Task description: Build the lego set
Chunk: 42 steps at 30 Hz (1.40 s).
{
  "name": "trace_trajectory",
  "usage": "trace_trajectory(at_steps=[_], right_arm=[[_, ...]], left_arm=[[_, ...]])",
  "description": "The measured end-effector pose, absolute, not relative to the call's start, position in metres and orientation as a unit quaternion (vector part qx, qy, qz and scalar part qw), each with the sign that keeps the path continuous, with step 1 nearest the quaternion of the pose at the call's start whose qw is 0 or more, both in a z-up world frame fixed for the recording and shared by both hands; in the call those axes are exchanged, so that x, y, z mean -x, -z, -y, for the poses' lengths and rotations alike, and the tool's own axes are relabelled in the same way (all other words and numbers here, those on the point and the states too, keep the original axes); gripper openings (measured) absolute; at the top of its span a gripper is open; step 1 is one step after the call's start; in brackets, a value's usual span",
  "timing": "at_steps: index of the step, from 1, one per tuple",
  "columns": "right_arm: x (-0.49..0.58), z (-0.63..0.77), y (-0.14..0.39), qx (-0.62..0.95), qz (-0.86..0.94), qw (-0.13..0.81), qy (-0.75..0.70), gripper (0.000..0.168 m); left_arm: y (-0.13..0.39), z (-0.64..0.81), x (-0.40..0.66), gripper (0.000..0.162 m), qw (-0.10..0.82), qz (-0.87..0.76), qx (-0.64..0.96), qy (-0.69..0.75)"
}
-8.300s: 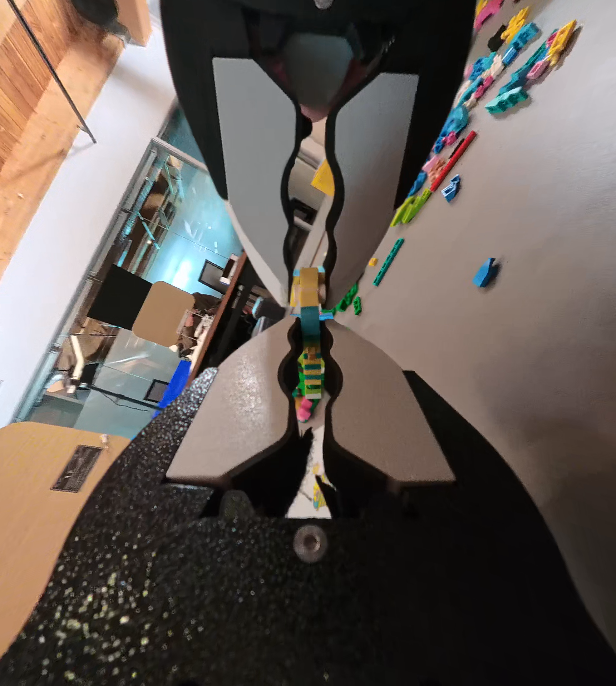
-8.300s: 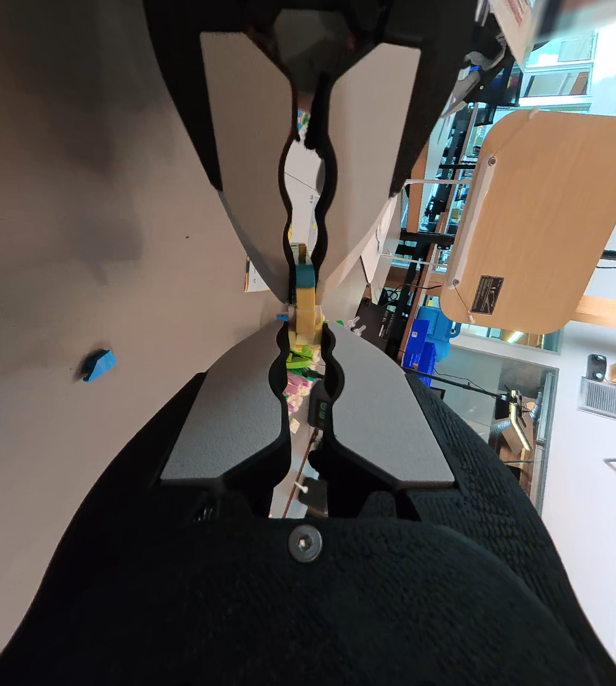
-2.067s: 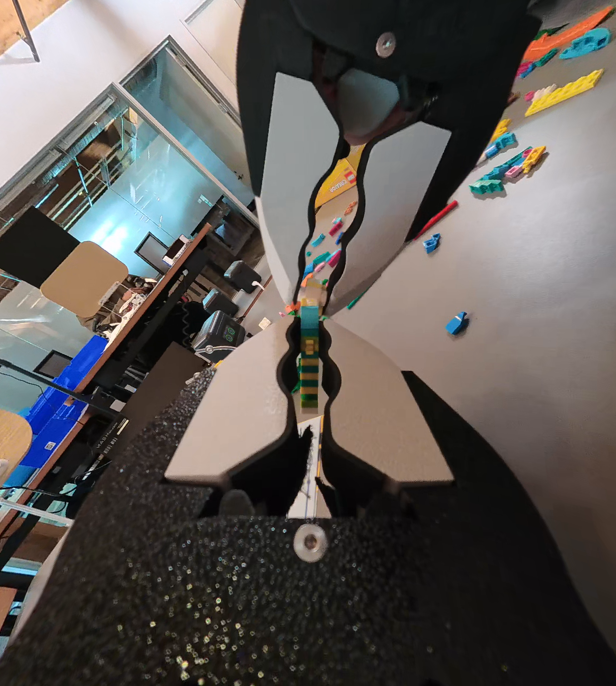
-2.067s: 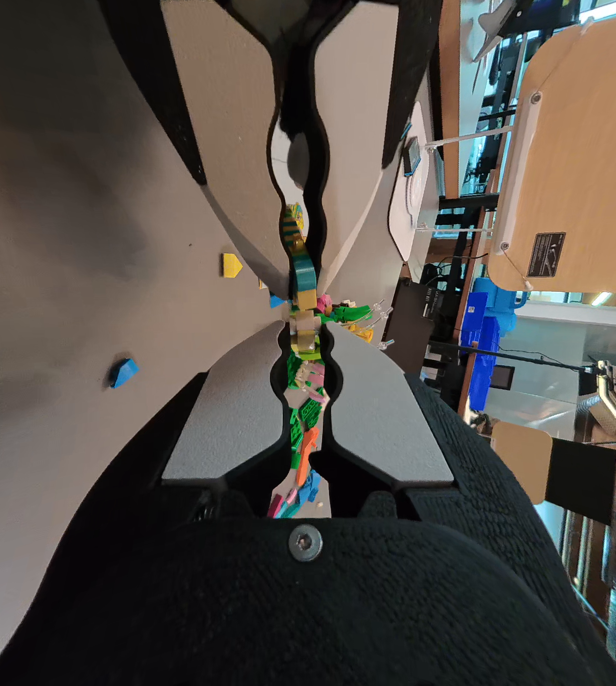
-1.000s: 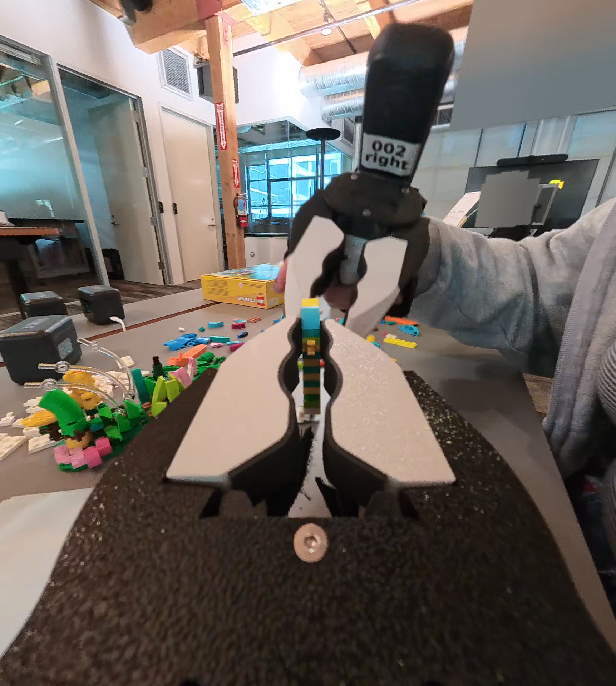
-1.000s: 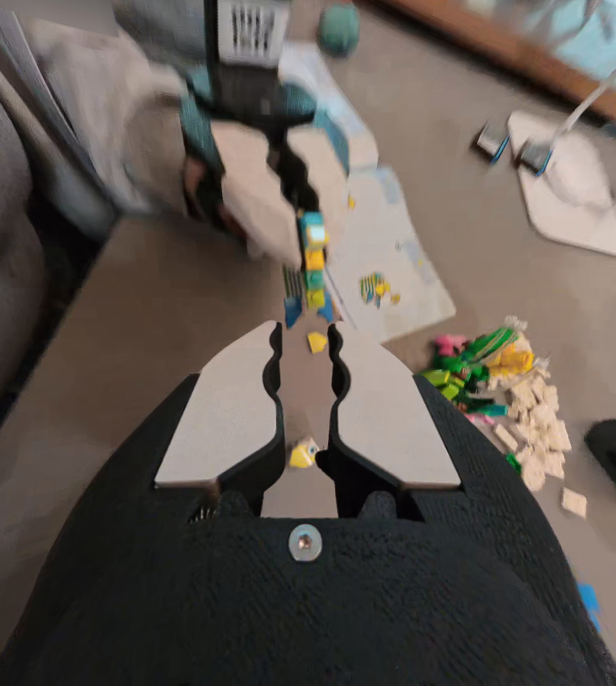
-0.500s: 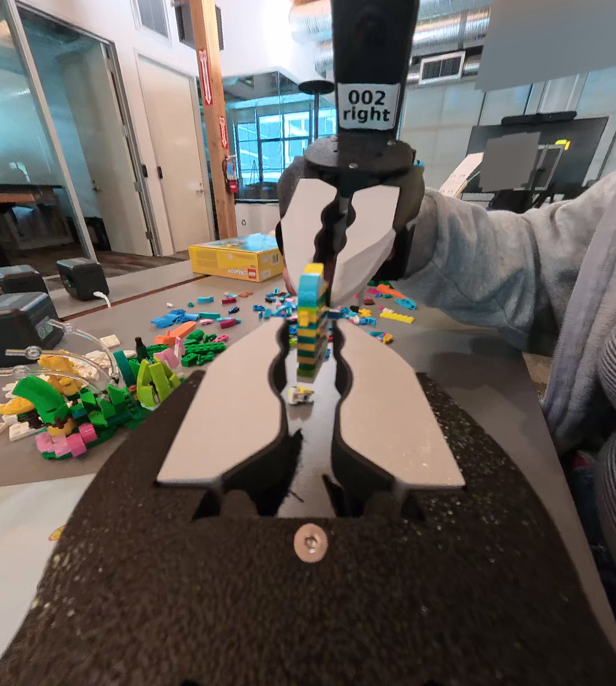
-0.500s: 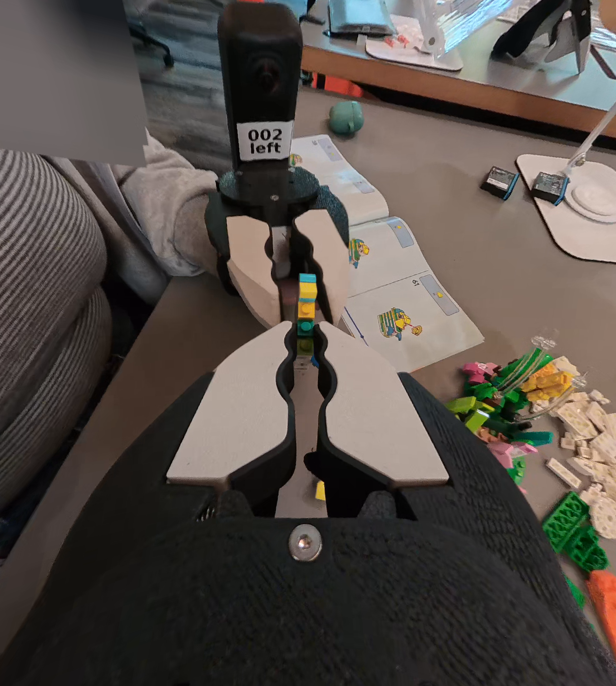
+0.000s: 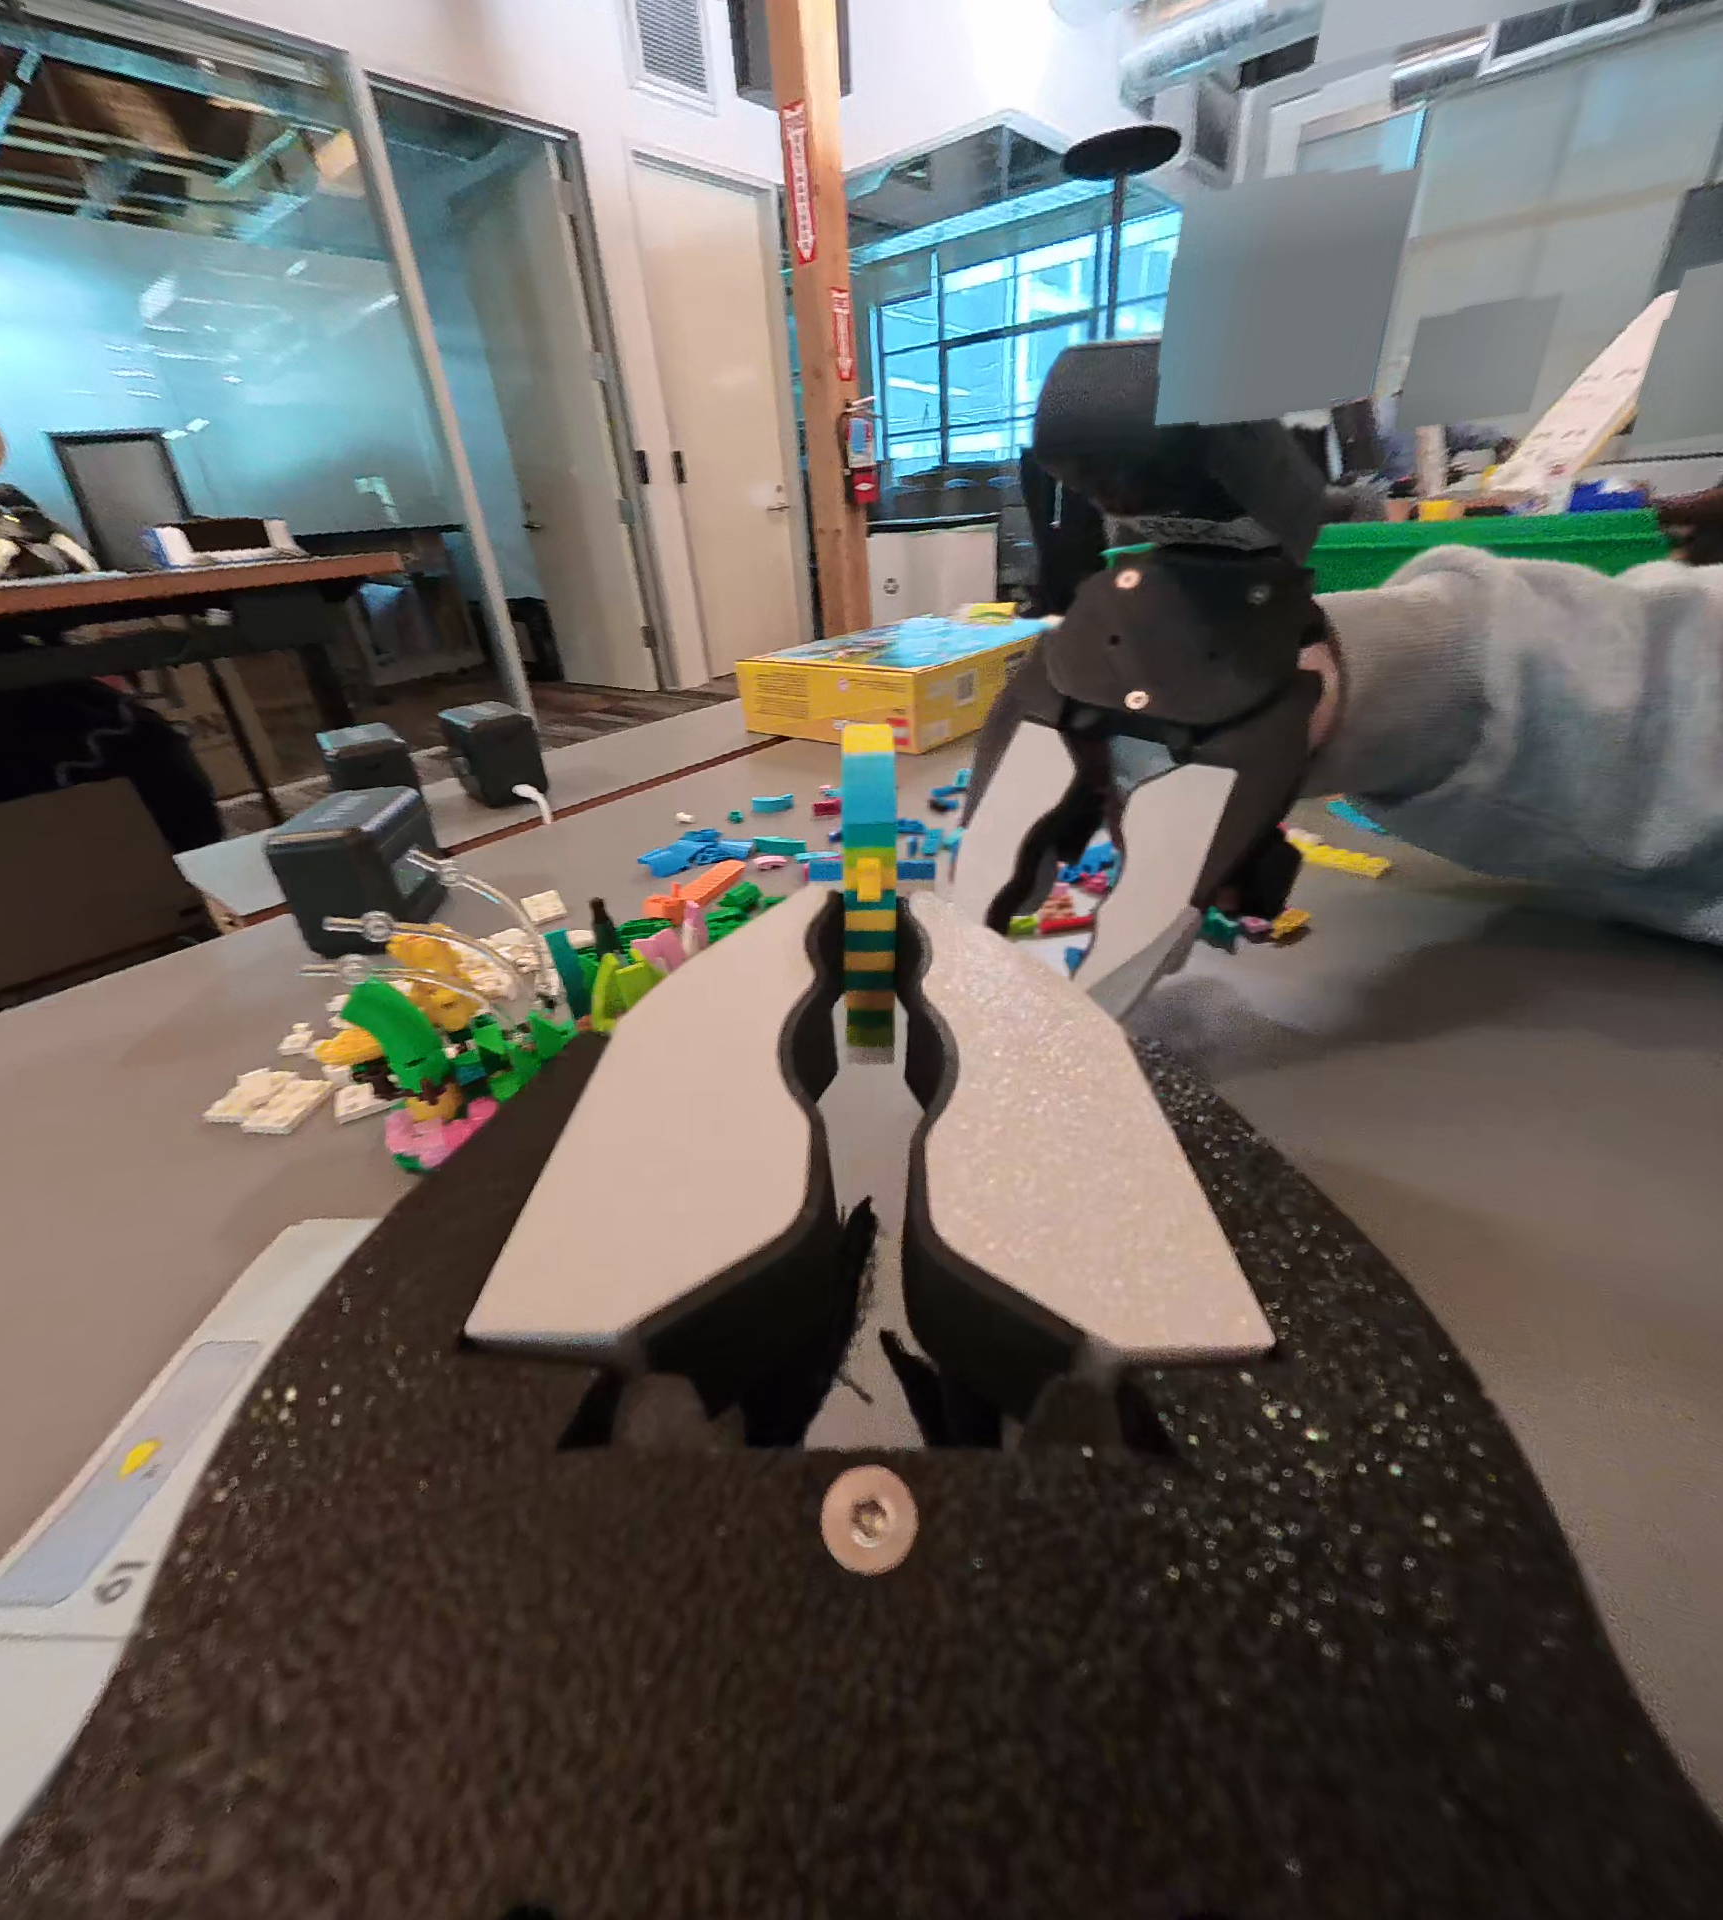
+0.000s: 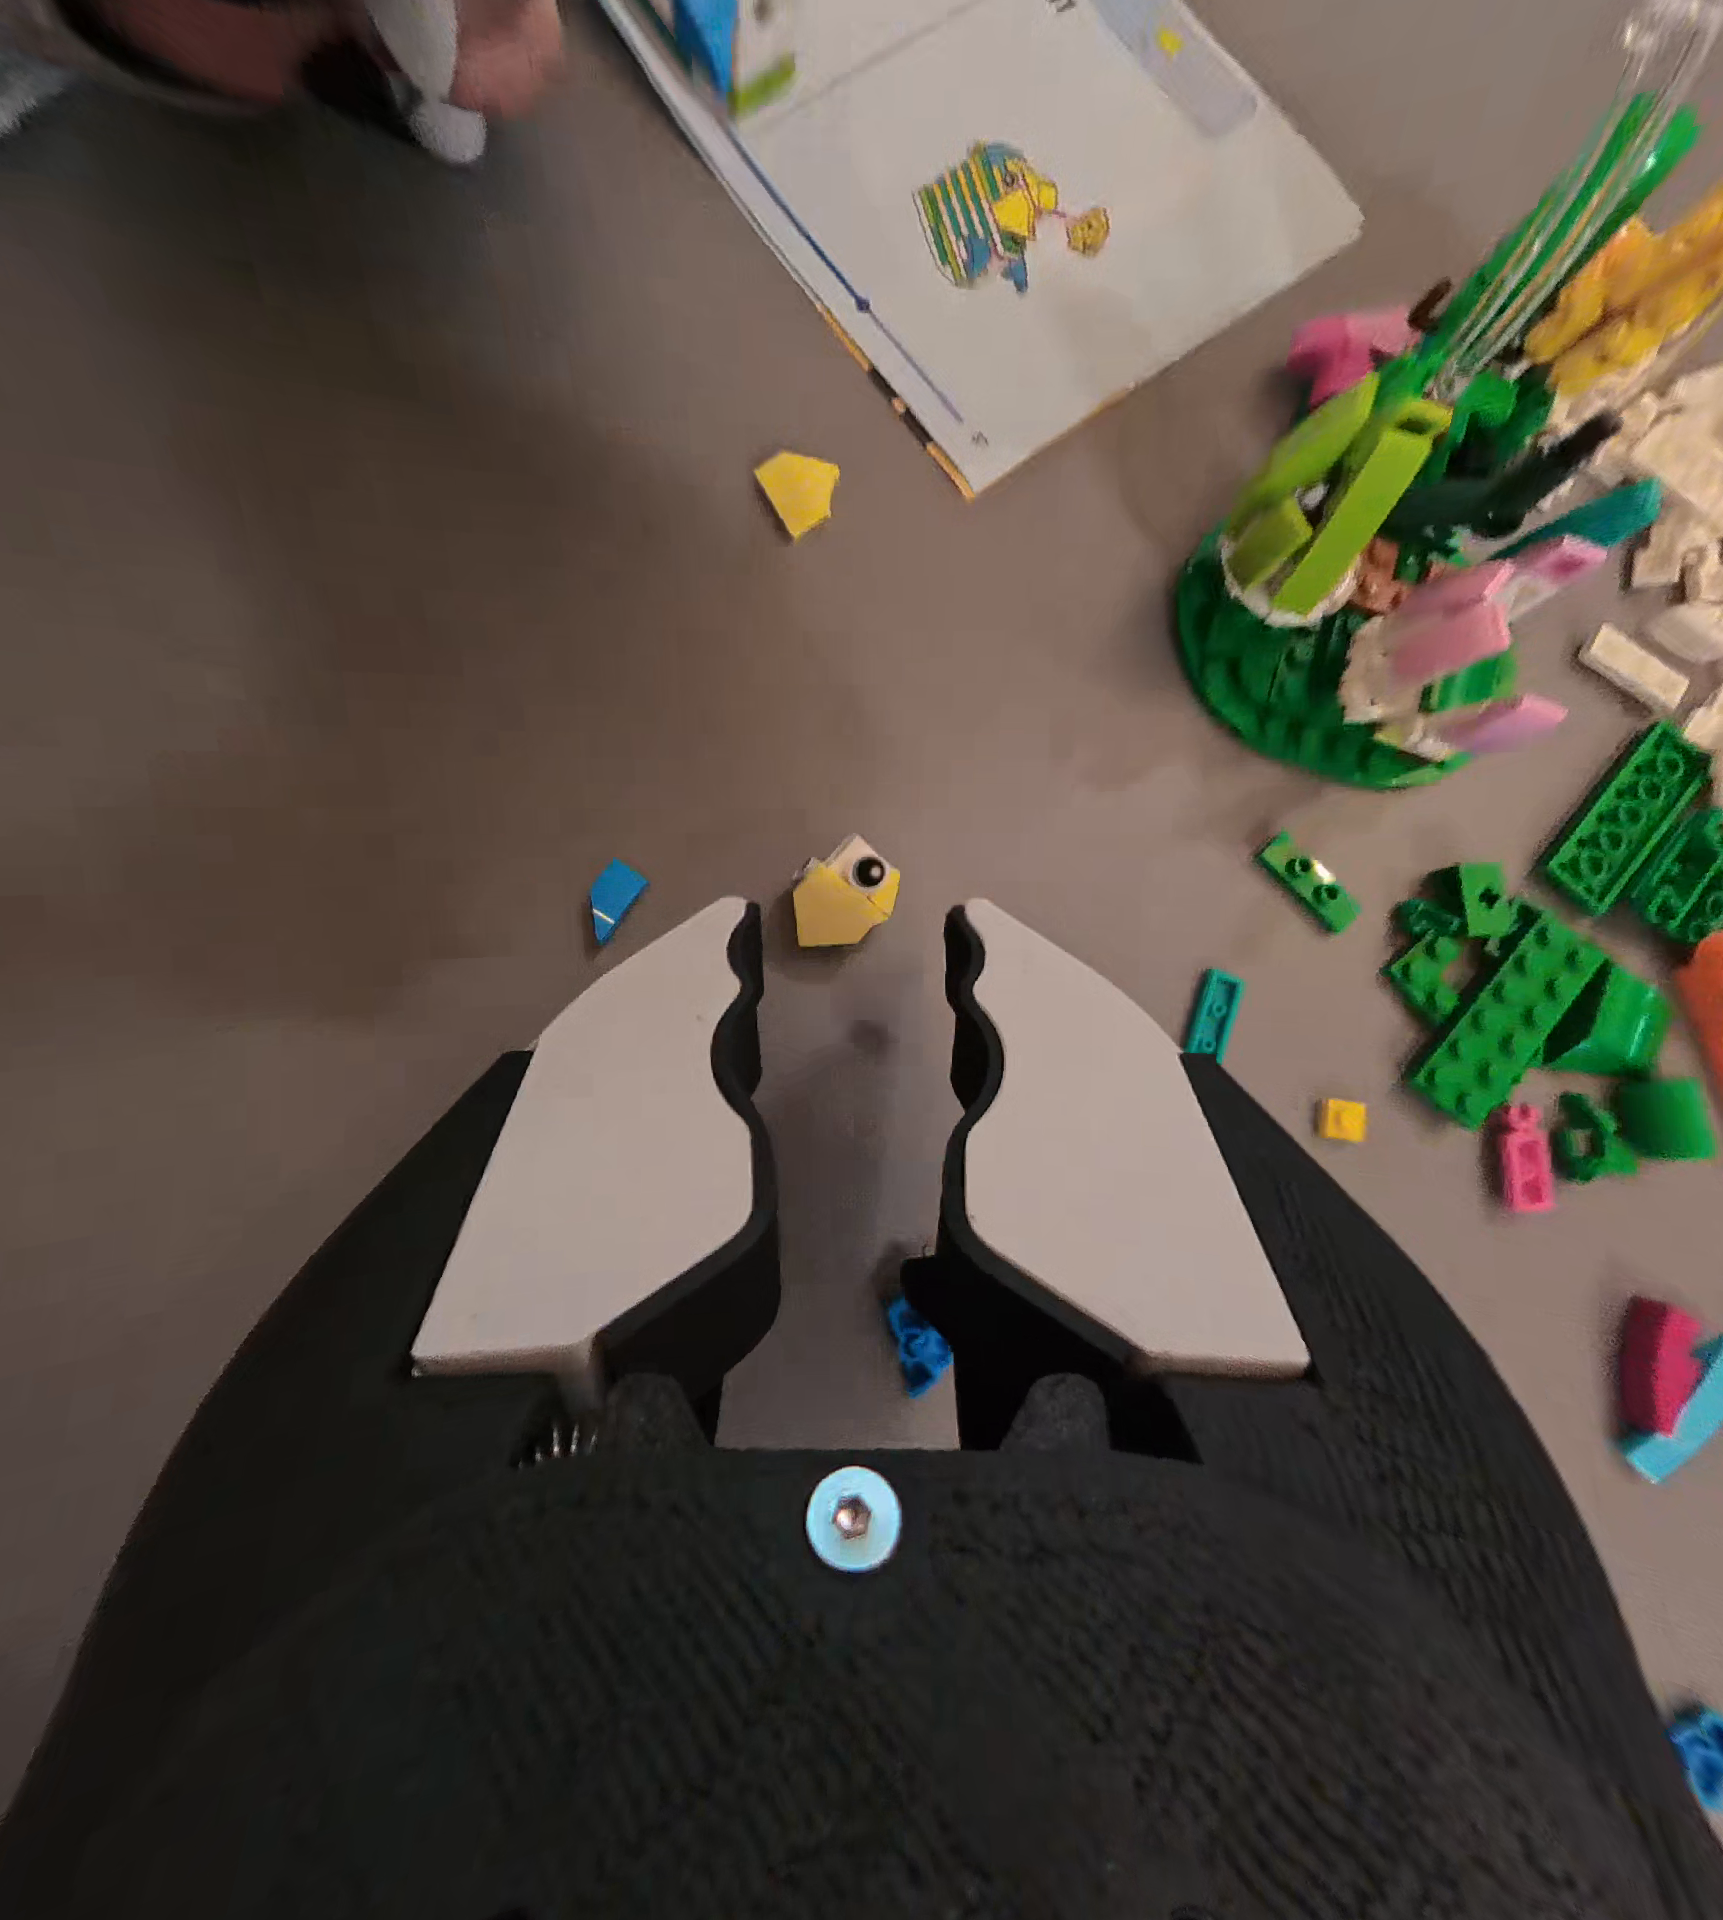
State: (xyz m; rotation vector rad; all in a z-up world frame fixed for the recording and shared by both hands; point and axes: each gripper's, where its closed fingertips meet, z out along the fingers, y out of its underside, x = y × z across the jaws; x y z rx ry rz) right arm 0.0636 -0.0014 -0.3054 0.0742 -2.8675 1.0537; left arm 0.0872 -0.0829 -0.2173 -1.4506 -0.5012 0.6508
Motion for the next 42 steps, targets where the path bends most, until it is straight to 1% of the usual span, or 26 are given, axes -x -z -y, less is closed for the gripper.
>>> trace_trajectory(at_steps=[2, 4, 7, 9, 12, 14, 15, 18, 23, 26, 34, 42], right_arm=[[-0.06, 0.002, 0.306, -0.016, 0.928, 0.073, -0.365, 0.036], [-0.054, 0.003, 0.297, -0.018, 0.908, 0.129, -0.398, 0.037], [-0.037, 0.005, 0.26, -0.003, 0.838, 0.267, -0.475, 0.036], [-0.027, 0.0, 0.227, 0.025, 0.771, 0.362, -0.523, 0.027], [-0.017, -0.019, 0.189, 0.069, 0.682, 0.487, -0.542, 0.017], [-0.016, -0.031, 0.175, 0.095, 0.636, 0.544, -0.539, 0.01], [-0.017, -0.034, 0.172, 0.107, 0.621, 0.558, -0.541, 0.008], [-0.025, -0.031, 0.169, 0.122, 0.594, 0.567, -0.558, 0.004], [-0.033, -0.017, 0.18, 0.062, 0.588, 0.618, -0.518, 0.0], [-0.037, -0.006, 0.187, 0.033, 0.595, 0.615, -0.516, 0.0], [-0.044, 0.012, 0.202, -0.016, 0.615, 0.579, -0.535, 0.0], [-0.033, 0.018, 0.208, 0.006, 0.627, 0.545, -0.557, 0.0]], left_arm=[[0.217, 0.086, -0.085, 0.008, 0.664, 0.222, 0.642, -0.314], [0.216, 0.09, -0.084, 0.008, 0.658, 0.221, 0.638, -0.333], [0.212, 0.096, -0.082, 0.008, 0.661, 0.228, 0.625, -0.346], [0.211, 0.098, -0.082, 0.008, 0.668, 0.234, 0.62, -0.339], [0.211, 0.098, -0.082, 0.008, 0.675, 0.236, 0.617, -0.328], [0.21, 0.097, -0.083, 0.008, 0.681, 0.234, 0.617, -0.317], [0.21, 0.096, -0.084, 0.008, 0.685, 0.232, 0.617, -0.312], [0.207, 0.093, -0.089, 0.008, 0.706, 0.223, 0.61, -0.282], [0.201, 0.101, -0.089, 0.008, 0.743, 0.24, 0.577, -0.241], [0.199, 0.106, -0.088, 0.008, 0.751, 0.248, 0.565, -0.236], [0.203, 0.099, -0.09, 0.008, 0.722, 0.229, 0.59, -0.279], [0.212, 0.087, -0.091, 0.008, 0.671, 0.188, 0.635, -0.334]])
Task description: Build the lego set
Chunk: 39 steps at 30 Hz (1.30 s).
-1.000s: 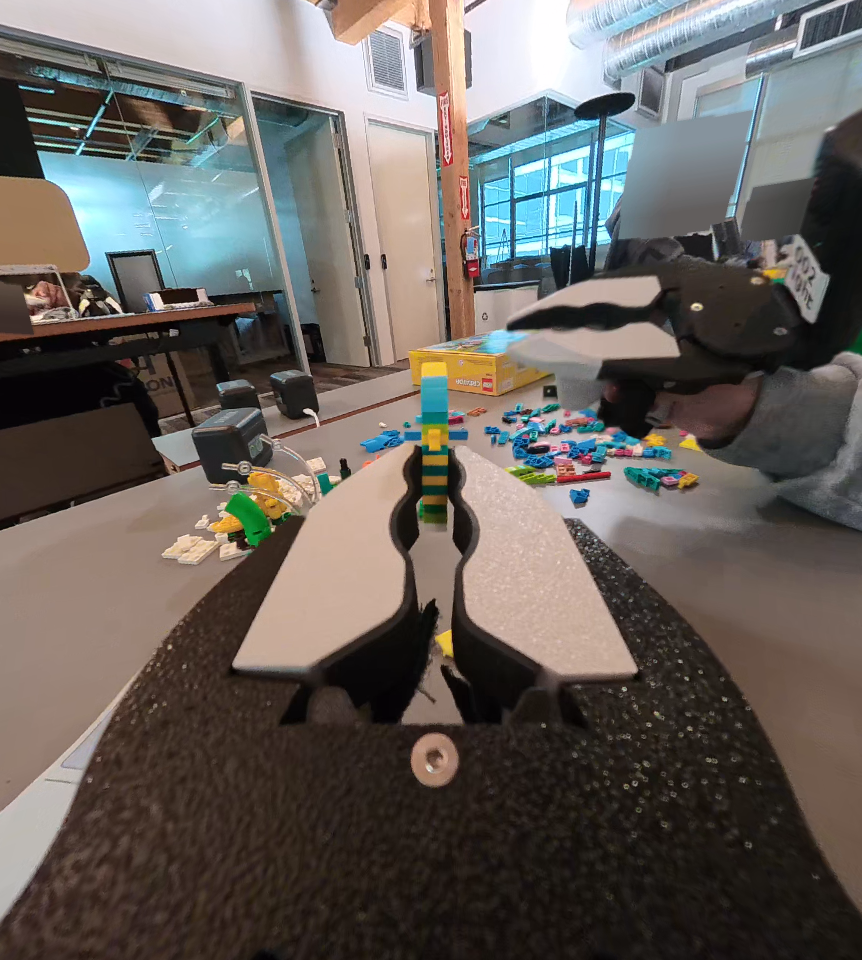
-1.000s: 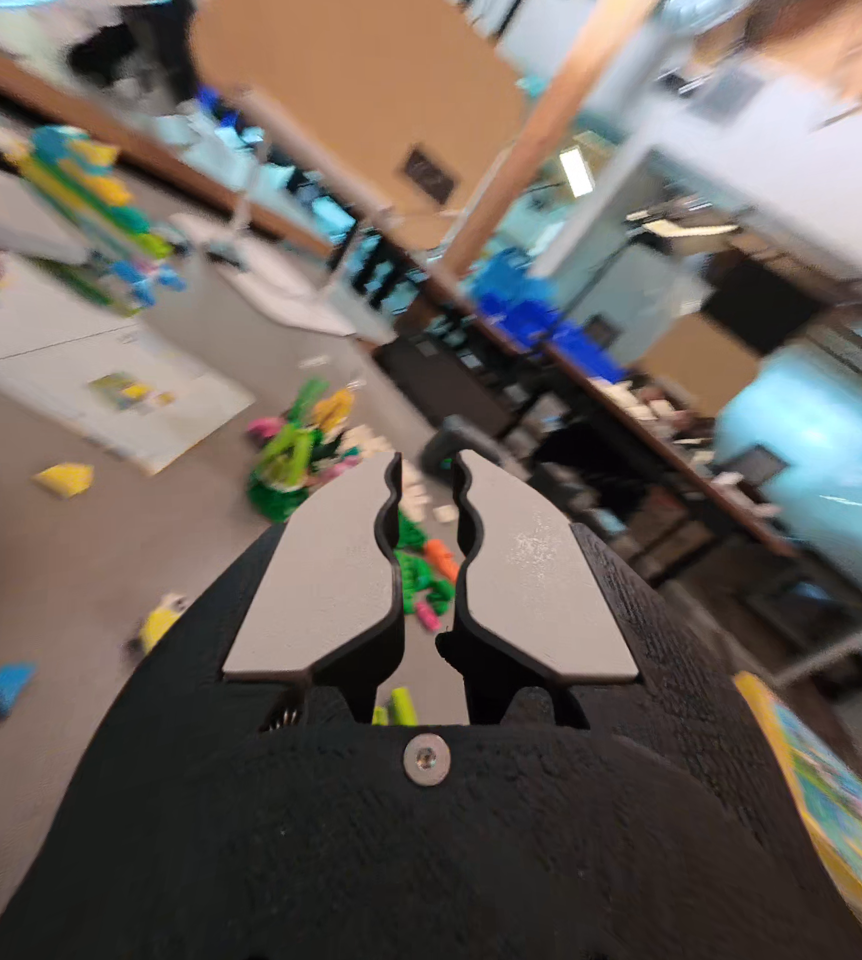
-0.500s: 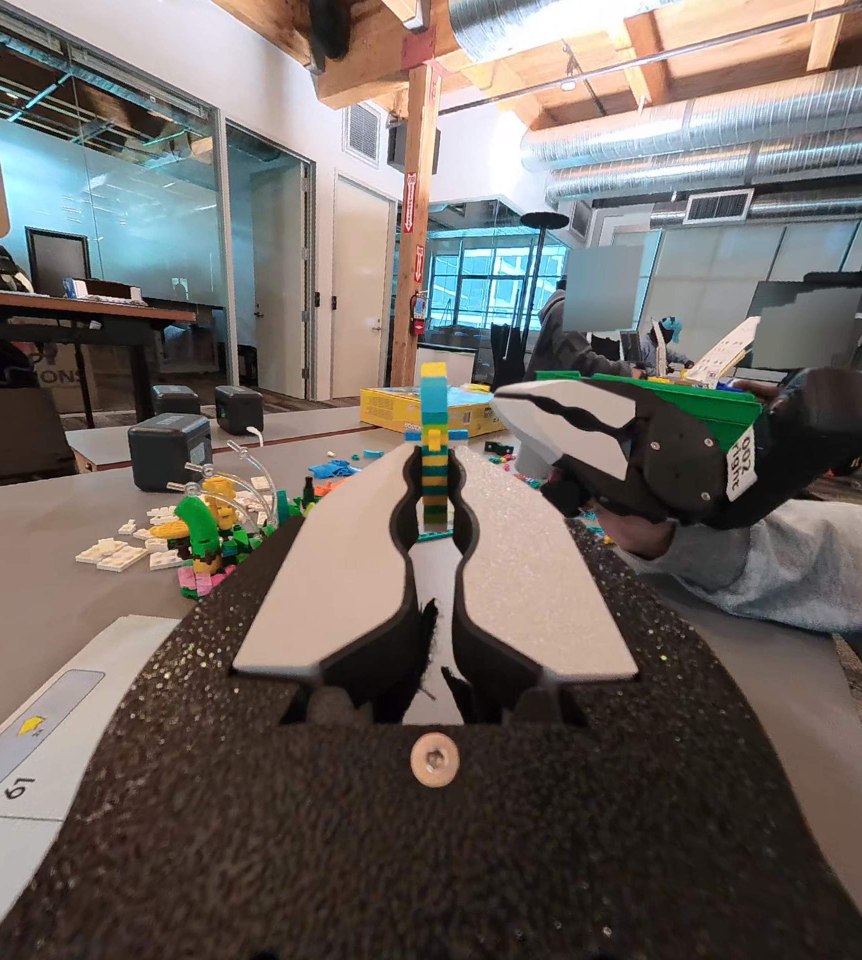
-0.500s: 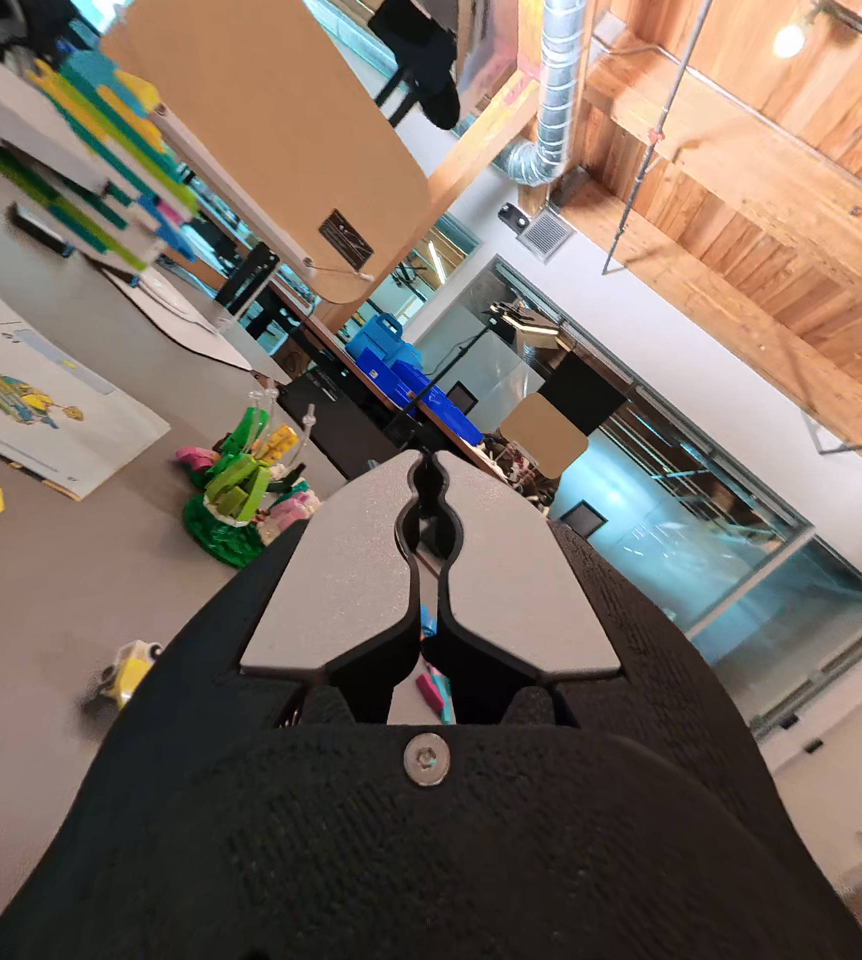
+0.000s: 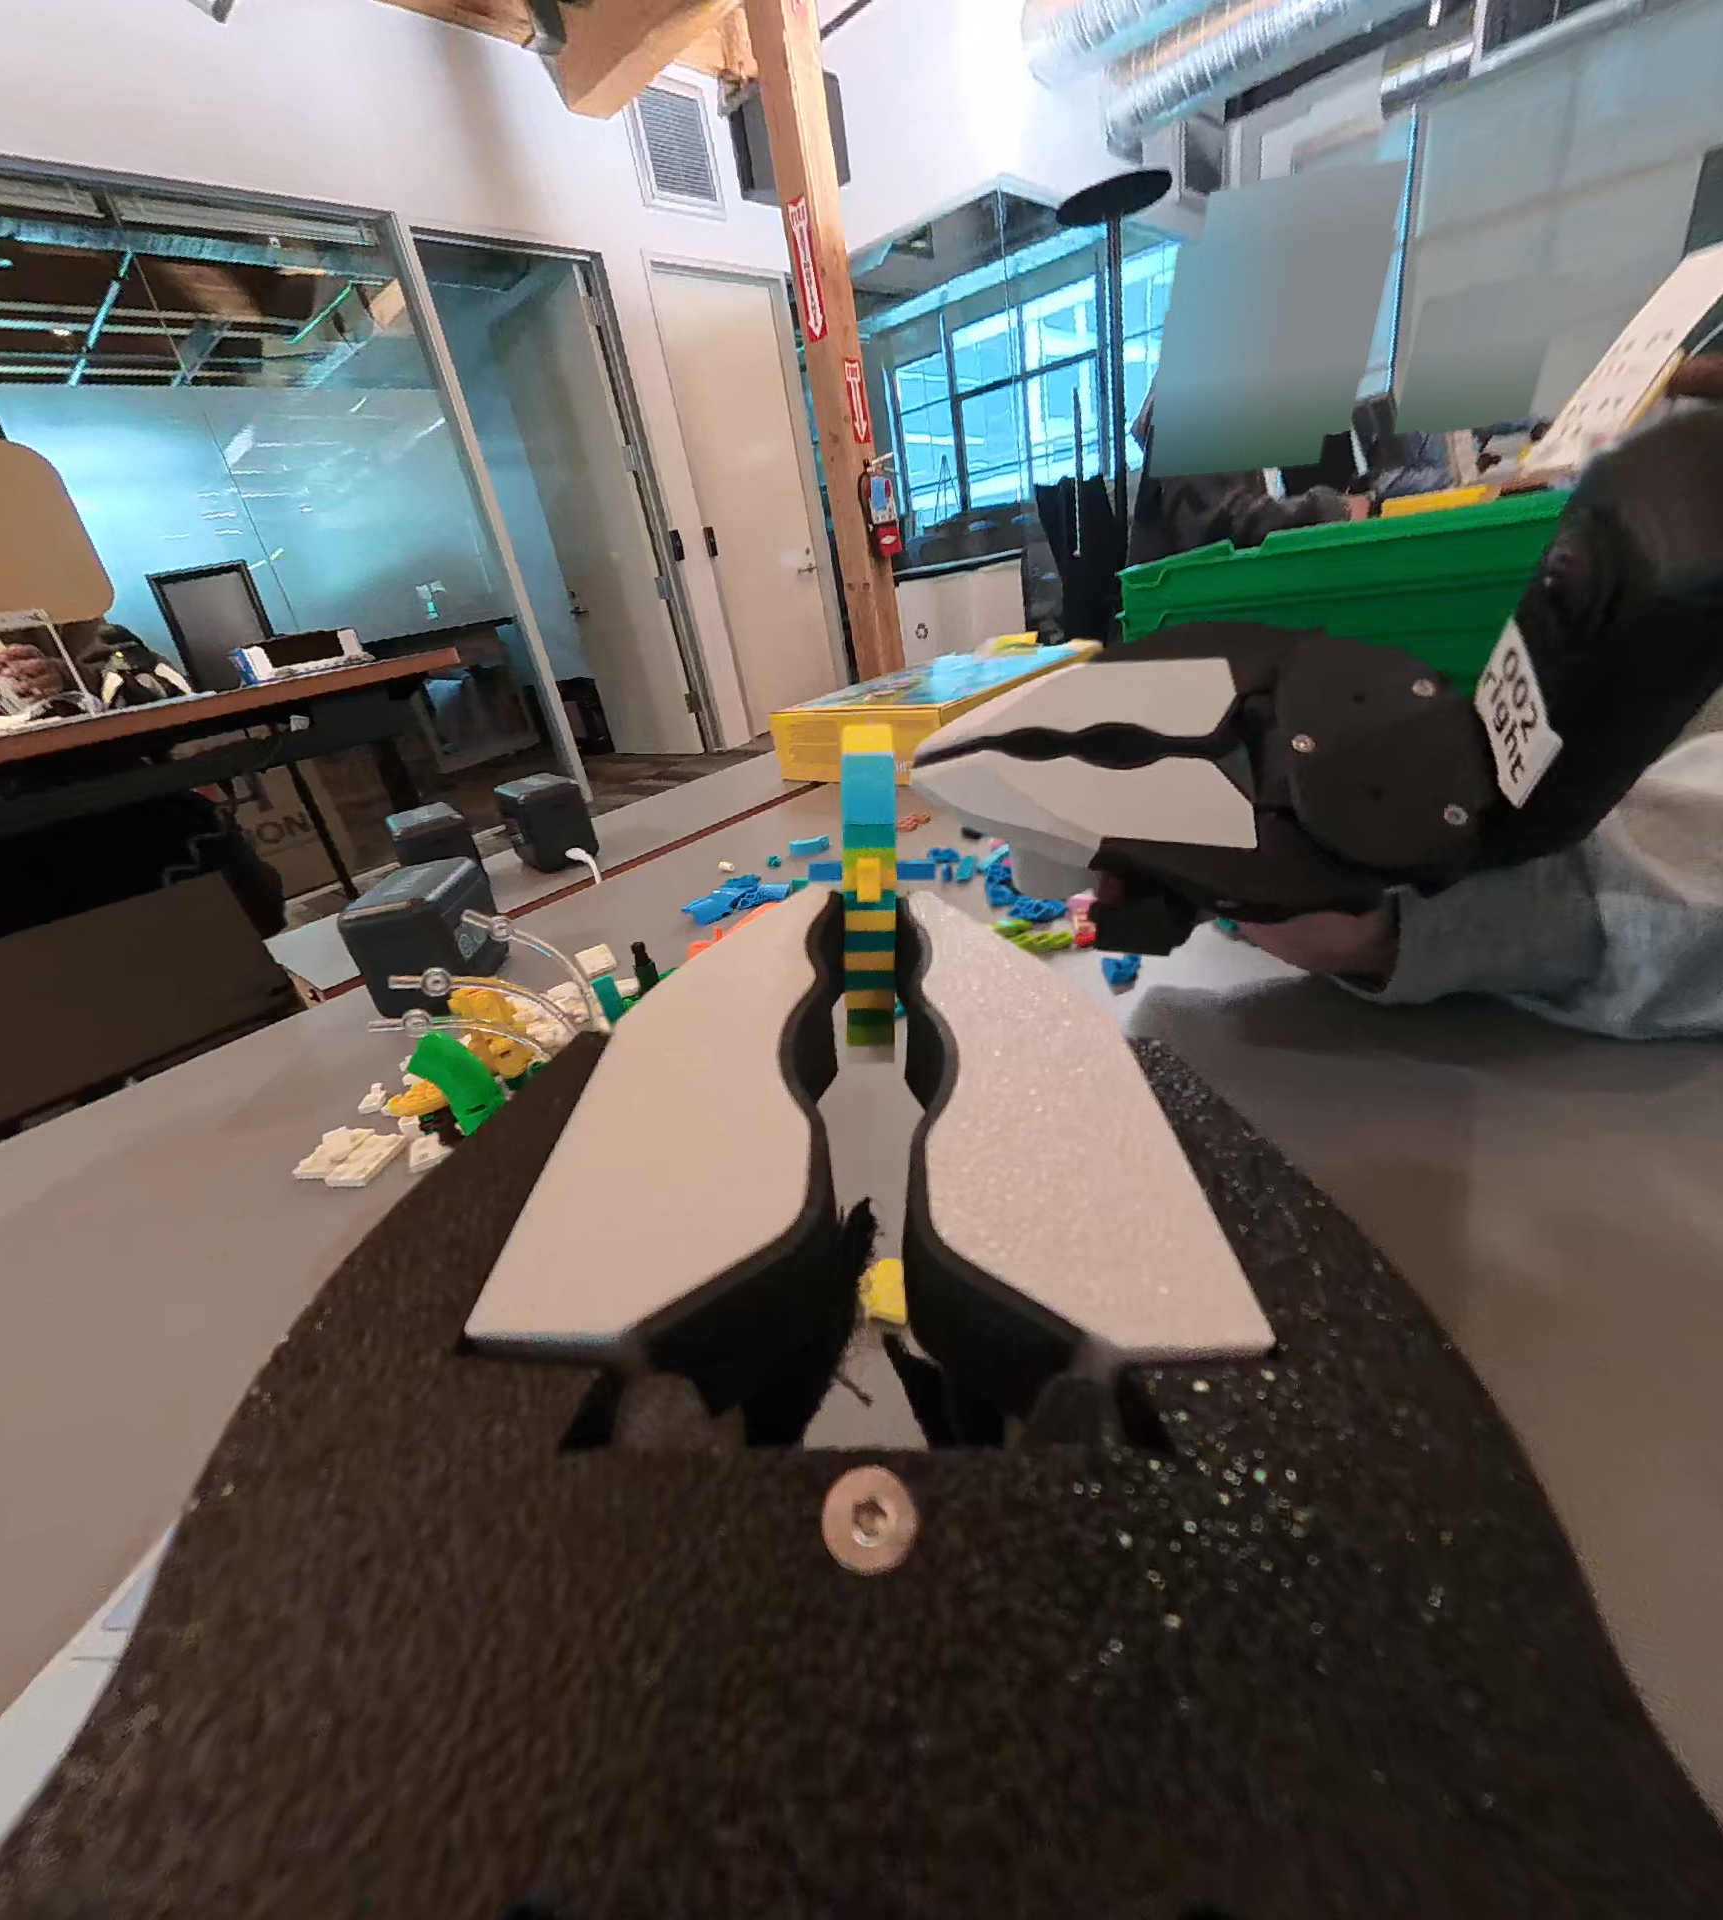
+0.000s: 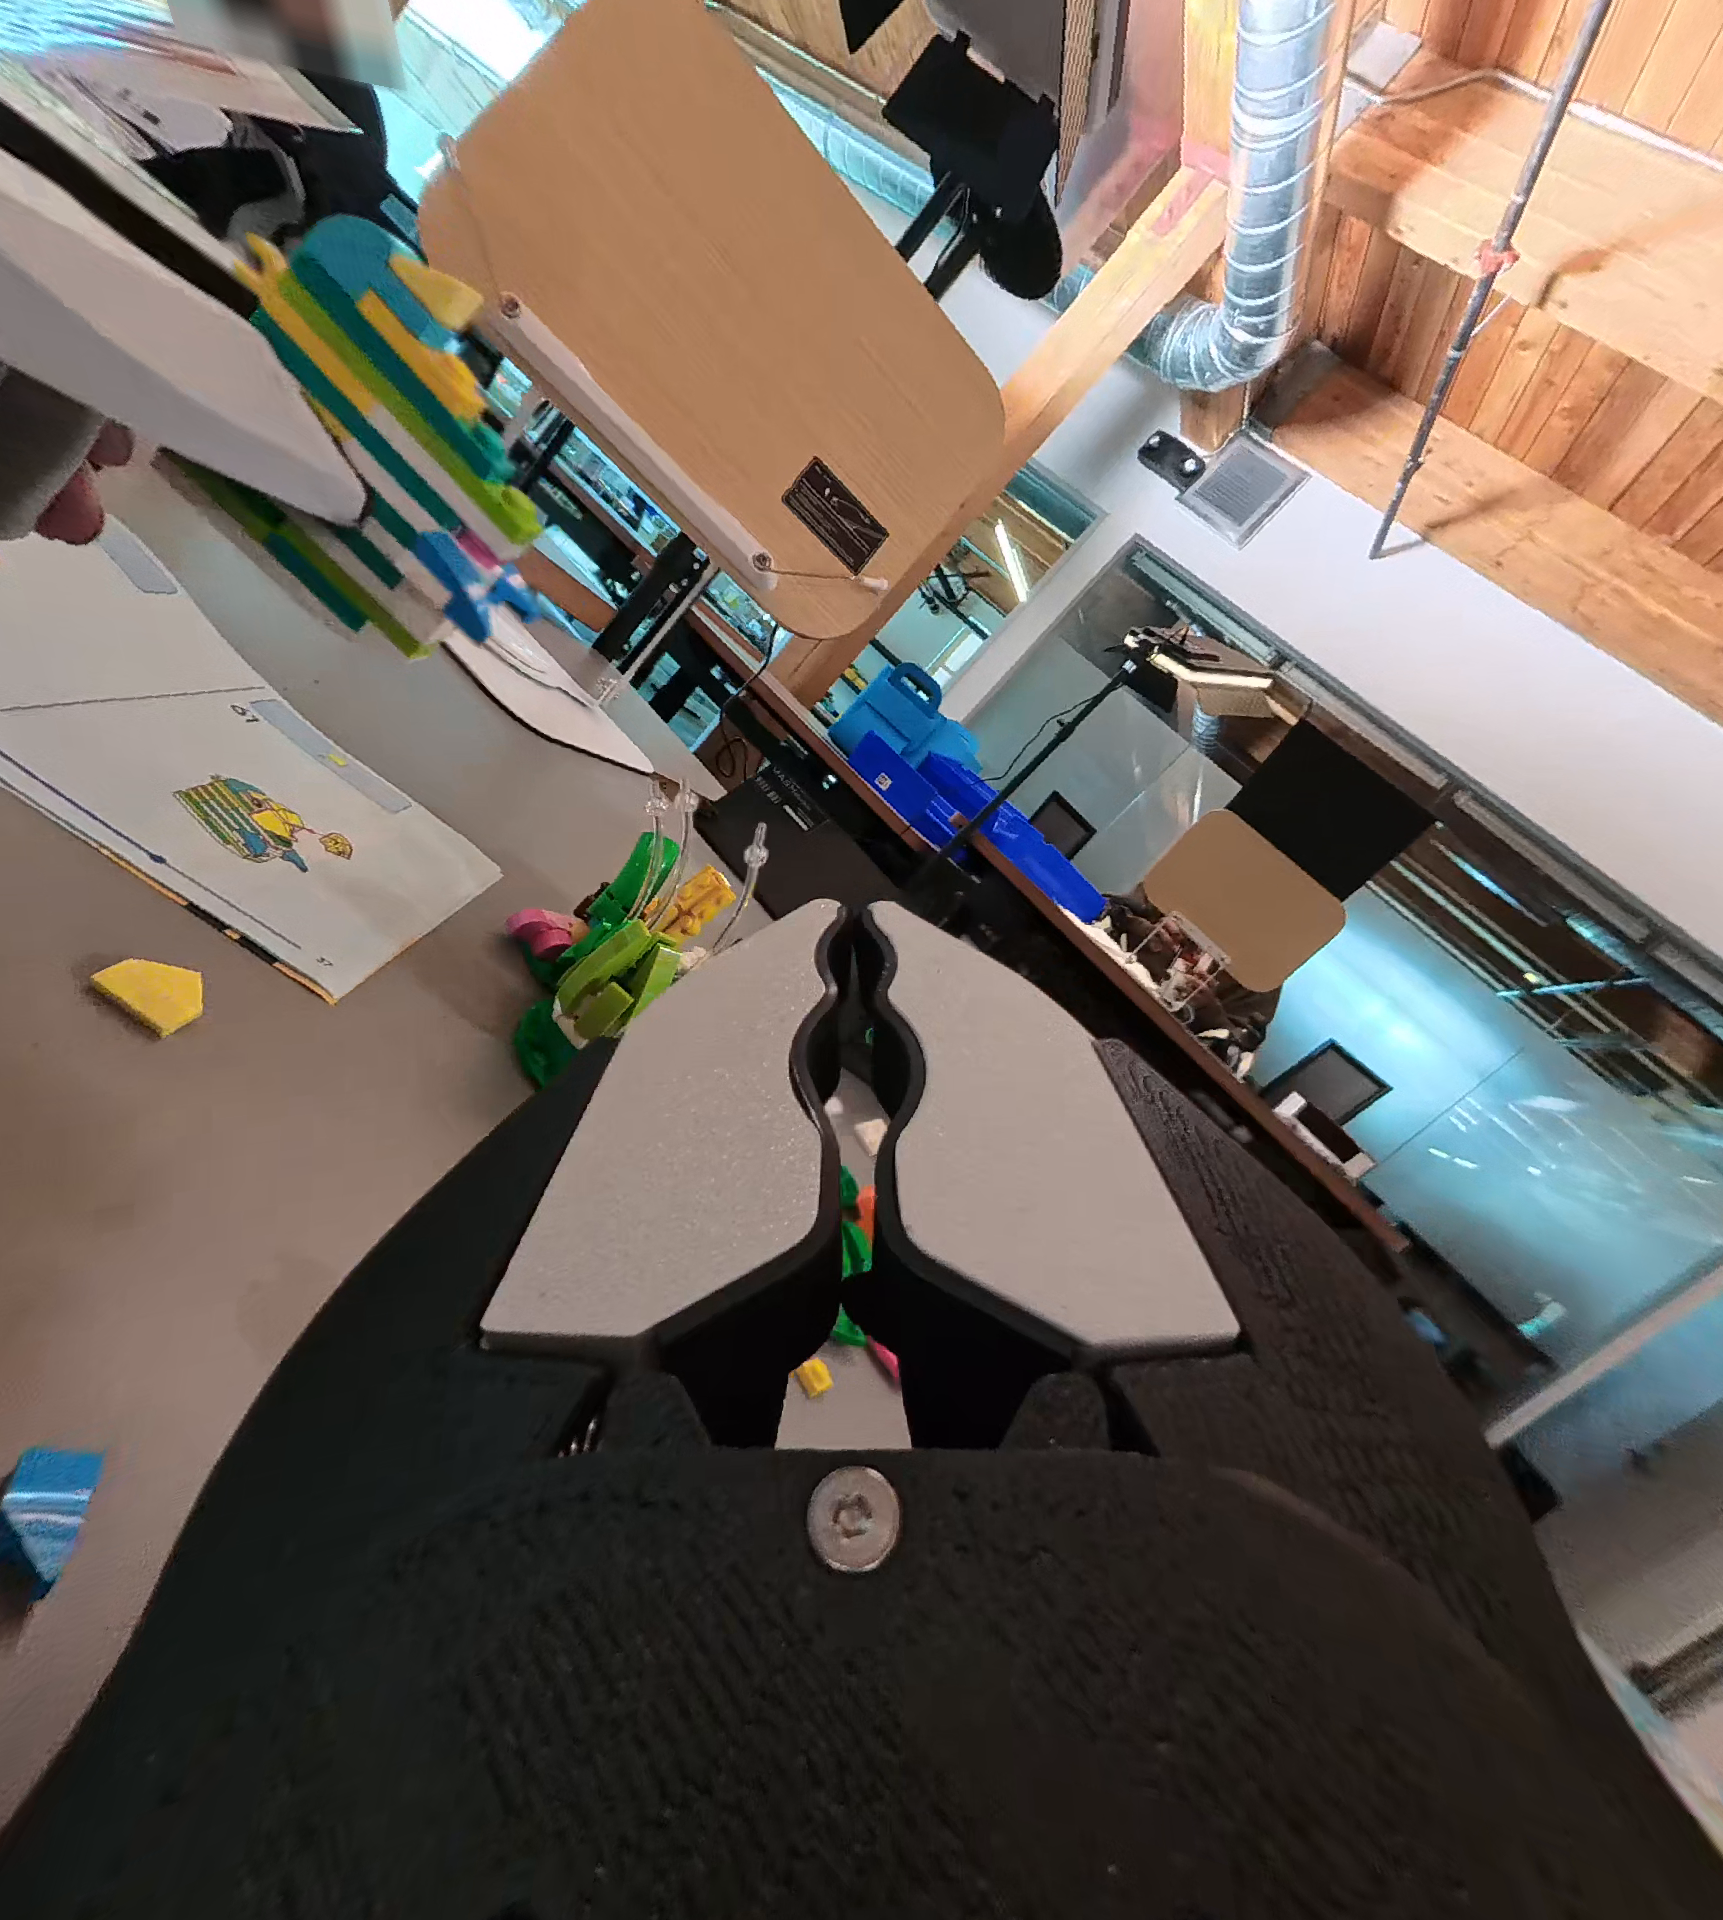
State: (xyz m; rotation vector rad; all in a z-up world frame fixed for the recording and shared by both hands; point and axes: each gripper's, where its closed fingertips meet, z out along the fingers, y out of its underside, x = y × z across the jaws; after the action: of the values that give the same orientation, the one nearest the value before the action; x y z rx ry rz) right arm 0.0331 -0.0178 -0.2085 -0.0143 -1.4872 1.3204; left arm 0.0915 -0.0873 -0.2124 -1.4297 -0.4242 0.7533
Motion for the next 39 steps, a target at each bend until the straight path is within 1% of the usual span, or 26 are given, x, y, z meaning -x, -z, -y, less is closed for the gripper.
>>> trace_trajectory(at_steps=[7, 12, 15, 20, 28, 34, 39], right_arm=[[-0.021, 0.015, 0.212, 0.029, 0.634, 0.522, -0.569, 0.0], [-0.023, 0.02, 0.214, 0.013, 0.637, 0.514, -0.575, 0.0], [-0.023, 0.026, 0.216, -0.007, 0.639, 0.514, -0.572, 0.0], [-0.025, 0.034, 0.218, -0.027, 0.643, 0.495, -0.584, 0.0], [-0.028, 0.033, 0.216, -0.023, 0.641, 0.475, -0.603, 0.0], [-0.032, 0.033, 0.218, -0.037, 0.643, 0.475, -0.599, 0.0], [-0.021, 0.028, 0.216, -0.003, 0.64, 0.474, -0.605, 0.0]], left_arm=[[0.219, 0.076, -0.09, 0.008, 0.644, 0.164, 0.66, -0.35], [0.223, 0.067, -0.093, 0.008, 0.63, 0.144, 0.674, -0.358], [0.216, 0.061, -0.101, 0.008, 0.639, 0.131, 0.66, -0.372], [0.205, 0.054, -0.107, 0.008, 0.667, 0.178, 0.623, -0.368], [0.215, 0.047, -0.102, 0.008, 0.651, 0.164, 0.649, -0.357], [0.209, 0.062, -0.102, 0.008, 0.681, 0.194, 0.621, -0.337], [0.209, 0.061, -0.105, 0.008, 0.677, 0.187, 0.622, -0.345]])
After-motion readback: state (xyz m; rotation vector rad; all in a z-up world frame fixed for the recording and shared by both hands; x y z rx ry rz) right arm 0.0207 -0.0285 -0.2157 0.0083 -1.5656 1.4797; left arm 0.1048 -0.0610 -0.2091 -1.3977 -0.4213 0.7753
